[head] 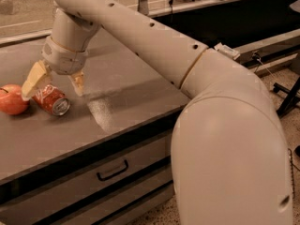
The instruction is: Move coke can near apple
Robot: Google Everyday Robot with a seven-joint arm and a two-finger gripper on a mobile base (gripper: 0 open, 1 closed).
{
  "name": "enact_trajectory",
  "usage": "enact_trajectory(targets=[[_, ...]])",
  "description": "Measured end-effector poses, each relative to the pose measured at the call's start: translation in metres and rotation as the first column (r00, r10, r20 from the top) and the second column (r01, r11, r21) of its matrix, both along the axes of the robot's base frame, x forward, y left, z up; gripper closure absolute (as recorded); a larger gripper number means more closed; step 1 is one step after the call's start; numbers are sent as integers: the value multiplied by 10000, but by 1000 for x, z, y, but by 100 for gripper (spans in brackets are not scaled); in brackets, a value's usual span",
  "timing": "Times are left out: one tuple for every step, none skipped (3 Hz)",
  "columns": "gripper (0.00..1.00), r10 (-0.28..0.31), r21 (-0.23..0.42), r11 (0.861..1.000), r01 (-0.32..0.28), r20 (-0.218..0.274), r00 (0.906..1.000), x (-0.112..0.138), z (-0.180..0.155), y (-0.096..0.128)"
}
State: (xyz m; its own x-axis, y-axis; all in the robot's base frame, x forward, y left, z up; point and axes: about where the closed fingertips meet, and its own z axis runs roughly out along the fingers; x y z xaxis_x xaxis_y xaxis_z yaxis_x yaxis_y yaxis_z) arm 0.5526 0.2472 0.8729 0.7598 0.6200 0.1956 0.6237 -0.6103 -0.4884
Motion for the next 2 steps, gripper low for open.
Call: enact_trajectory(targets=[[0,-573,254,9981,567,243,9981,2,18,-25],[0,-572,255,9981,566,242,9981,2,18,-25]])
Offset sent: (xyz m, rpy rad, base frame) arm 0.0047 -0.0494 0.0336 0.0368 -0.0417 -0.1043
